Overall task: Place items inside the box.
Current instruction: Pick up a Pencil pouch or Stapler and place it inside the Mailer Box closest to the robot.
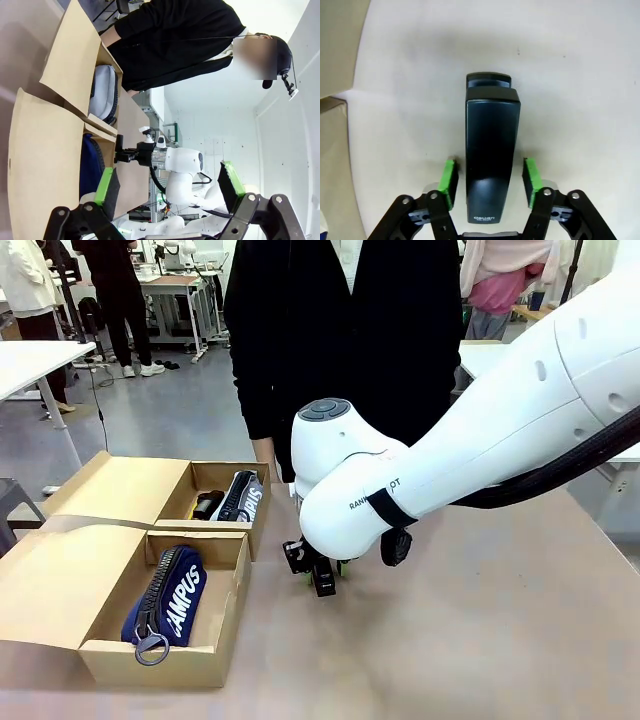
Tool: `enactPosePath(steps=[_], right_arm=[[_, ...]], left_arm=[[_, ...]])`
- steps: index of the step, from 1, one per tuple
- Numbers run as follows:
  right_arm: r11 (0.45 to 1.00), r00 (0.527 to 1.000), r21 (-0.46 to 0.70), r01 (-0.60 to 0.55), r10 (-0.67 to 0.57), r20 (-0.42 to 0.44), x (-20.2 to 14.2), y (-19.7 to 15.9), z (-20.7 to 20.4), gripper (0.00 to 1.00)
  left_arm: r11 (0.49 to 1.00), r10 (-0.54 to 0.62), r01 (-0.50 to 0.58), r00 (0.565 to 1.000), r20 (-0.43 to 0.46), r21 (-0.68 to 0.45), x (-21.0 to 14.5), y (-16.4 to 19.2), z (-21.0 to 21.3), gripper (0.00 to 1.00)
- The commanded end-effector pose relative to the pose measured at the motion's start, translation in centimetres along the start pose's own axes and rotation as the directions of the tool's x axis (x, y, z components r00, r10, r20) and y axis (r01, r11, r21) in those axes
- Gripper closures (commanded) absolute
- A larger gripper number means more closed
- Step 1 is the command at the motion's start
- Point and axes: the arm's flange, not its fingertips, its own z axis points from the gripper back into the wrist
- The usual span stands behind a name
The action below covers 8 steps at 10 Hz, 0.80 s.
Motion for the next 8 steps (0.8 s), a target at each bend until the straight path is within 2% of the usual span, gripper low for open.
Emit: enactPosePath(steps=[1,2,3,4,7,8], right_arm=[[0.999,0.999,-0.038,0.039,-0.037,0.03,0.3,0.4,-0.3,1.0],[0.998,0.999,-0.034,0.044,-0.043,0.027,0.3,0.2,-0.4,0.87],[0.999,0.999,-0.032,0.044,-0.043,0.02,0.3,0.2,-0.4,0.96],[0.999,0.999,-0.029,0.04,-0.04,0.007,0.3,0.1,-0.4,1.0],[0.999,0.999,-0.024,0.046,-0.046,-0.007,0.1,-0.5,0.2,1.0],[0.997,0.998,-0.035,0.062,-0.063,-0.022,-0.7,-1.5,2.1,1.0]], left_arm=[[1.0,-0.016,0.017,1.0,0.006,-0.023,-0.2,0.0,0.0,0.0],[1.0,-0.016,0.017,1.0,0.006,-0.023,-0.2,0.0,0.0,0.0],[1.0,-0.016,0.017,1.0,0.006,-0.023,-0.2,0.0,0.0,0.0],[1.0,-0.016,0.017,1.0,0.006,-0.023,-0.2,0.0,0.0,0.0],[1.0,-0.016,0.017,1.0,0.006,-0.023,-0.2,0.0,0.0,0.0],[1.0,-0.016,0.017,1.0,0.006,-0.023,-0.2,0.0,0.0,0.0]])
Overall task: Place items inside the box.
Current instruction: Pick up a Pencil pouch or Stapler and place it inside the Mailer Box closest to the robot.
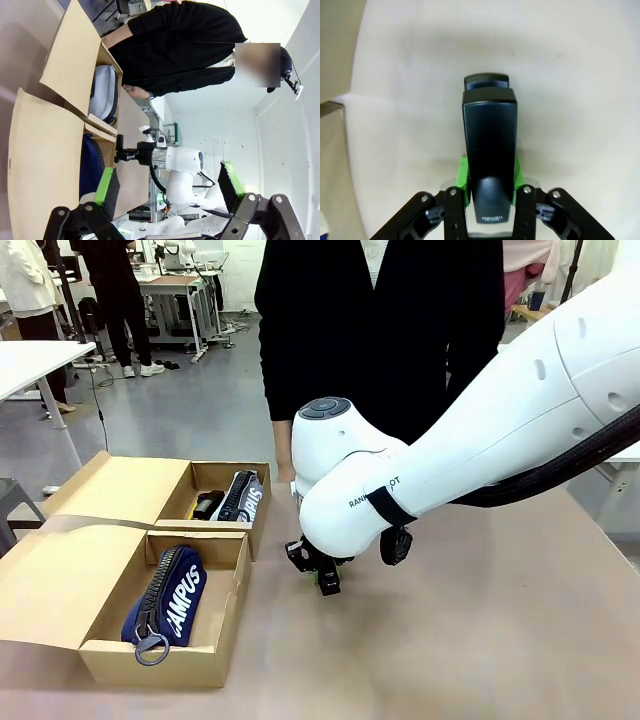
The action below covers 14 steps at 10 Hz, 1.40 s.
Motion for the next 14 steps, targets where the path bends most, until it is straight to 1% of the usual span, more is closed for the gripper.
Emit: enactPosePath(steps=[1,2,3,4,7,8,9,10,11,13,14], right_arm=[[0.993,0.993,0.005,0.115,-0.115,-0.031,-2.3,-2.8,4.7,1.0],[0.984,0.983,0.041,0.175,-0.173,-0.055,-3.8,-4.2,7.5,1.0],[0.967,0.964,0.048,0.252,-0.247,-0.094,-5.6,-5.6,9.9,1.0],[0.953,0.951,0.072,0.295,-0.285,-0.123,-7.4,-6.3,11.7,1.0],[0.926,0.909,0.118,0.358,-0.317,-0.272,-13.8,-5.5,16.8,1.0],[0.932,0.906,0.123,0.341,-0.291,-0.308,-15.6,-5.2,17.7,1.0],[0.933,0.903,0.12,0.339,-0.288,-0.319,-16.5,-5.1,18.2,1.0],[0.925,0.907,0.139,0.352,-0.3,-0.297,-16.4,-5.7,18.4,1.0],[0.941,0.912,0.112,0.32,-0.274,-0.305,-16.0,-4.3,18.1,1.0],[0.941,0.912,0.112,0.32,-0.274,-0.305,-16.0,-4.3,18.1,1.0],[0.938,0.909,0.106,0.329,-0.284,-0.304,-16.8,-4.4,18.4,0.63]], left_arm=[[1.0,-0.016,0.017,1.0,0.006,-0.023,-0.2,0.0,0.0,0.0],[1.0,-0.016,0.017,1.0,0.006,-0.023,-0.2,0.0,0.0,0.0],[1.0,-0.016,0.017,1.0,0.006,-0.023,-0.2,0.0,0.0,0.0],[1.0,-0.016,0.017,1.0,0.006,-0.023,-0.2,0.0,0.0,0.0],[1.0,-0.016,0.017,1.0,0.006,-0.023,-0.2,0.0,0.0,0.0],[1.0,-0.016,0.017,1.0,0.006,-0.023,-0.2,0.0,0.0,0.0],[1.0,-0.016,0.017,1.0,0.006,-0.023,-0.2,0.0,0.0,0.0],[1.0,-0.016,0.017,1.0,0.006,-0.023,-0.2,0.0,0.0,0.0],[1.0,-0.016,0.017,1.0,0.006,-0.023,-0.2,0.0,0.0,0.0],[1.0,-0.016,0.017,1.0,0.006,-0.023,-0.2,0.0,0.0,0.0],[1.0,-0.016,0.017,1.0,0.006,-0.023,-0.2,0.0,0.0,0.0]])
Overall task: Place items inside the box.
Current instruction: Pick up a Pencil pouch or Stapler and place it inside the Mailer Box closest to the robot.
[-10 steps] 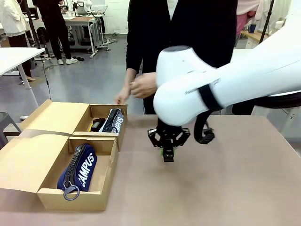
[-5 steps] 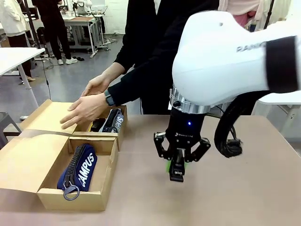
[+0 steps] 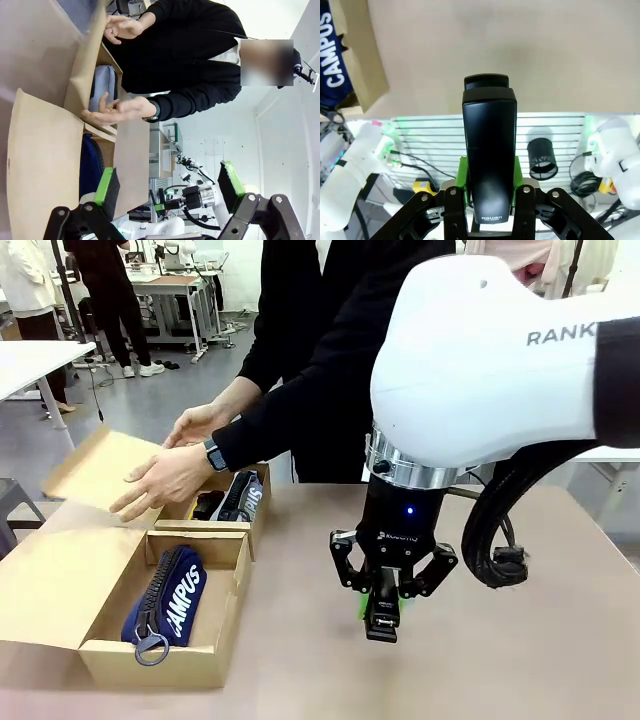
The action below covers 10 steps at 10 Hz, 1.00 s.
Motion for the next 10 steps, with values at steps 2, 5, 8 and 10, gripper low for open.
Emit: enactPosePath(steps=[2,5,8,10], right_arm=[[0.988,0.993,0.121,0.092,-0.1,0.066,-0.2,4.0,0.7,0.63],[0.964,0.989,0.242,0.112,-0.132,0.071,-1.3,12.6,-0.3,0.63],[0.983,0.977,0.177,0.057,-0.092,0.194,-2.8,20.5,-3.3,0.63],[0.995,0.974,0.096,0.015,-0.036,0.224,-3.3,21.3,-4.3,0.63]], left_arm=[[1.0,-0.015,0.015,1.0,0.005,-0.022,-0.2,0.0,0.0,0.0],[1.0,-0.015,0.015,1.0,0.005,-0.022,-0.2,0.0,0.0,0.0],[1.0,-0.015,0.015,1.0,0.005,-0.022,-0.2,0.0,0.0,0.0],[1.0,-0.015,0.015,1.0,0.005,-0.022,-0.2,0.0,0.0,0.0]])
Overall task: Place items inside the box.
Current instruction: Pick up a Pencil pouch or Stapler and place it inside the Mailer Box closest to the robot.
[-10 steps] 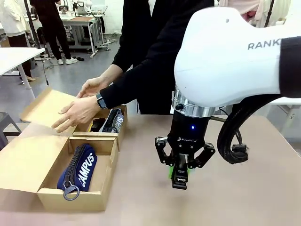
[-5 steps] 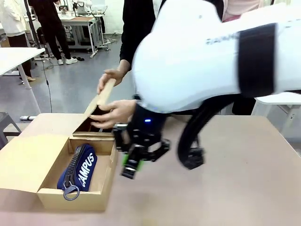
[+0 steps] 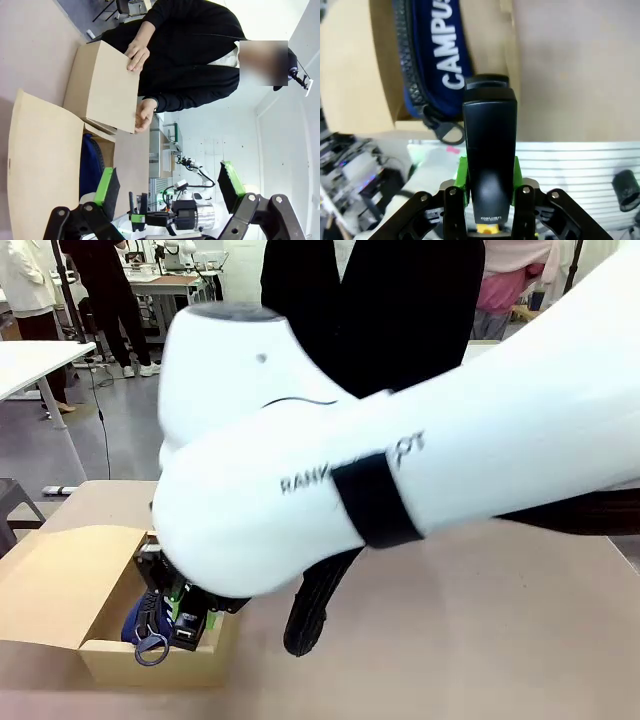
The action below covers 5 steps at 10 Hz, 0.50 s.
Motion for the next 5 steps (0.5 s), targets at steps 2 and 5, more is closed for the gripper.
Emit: enactPosePath(steps=[2,5], right_arm=[[0.994,0.994,-0.01,0.106,-0.106,0.019,2.2,-2.4,3.9,0.63],[0.988,0.991,0.101,0.118,-0.111,-0.077,3.8,-13.6,8.4,0.63]], left_arm=[[1.0,-0.016,0.016,1.0,0.006,-0.023,-0.2,0.0,0.0,0.0],[1.0,-0.016,0.016,1.0,0.006,-0.023,-0.2,0.0,0.0,0.0]])
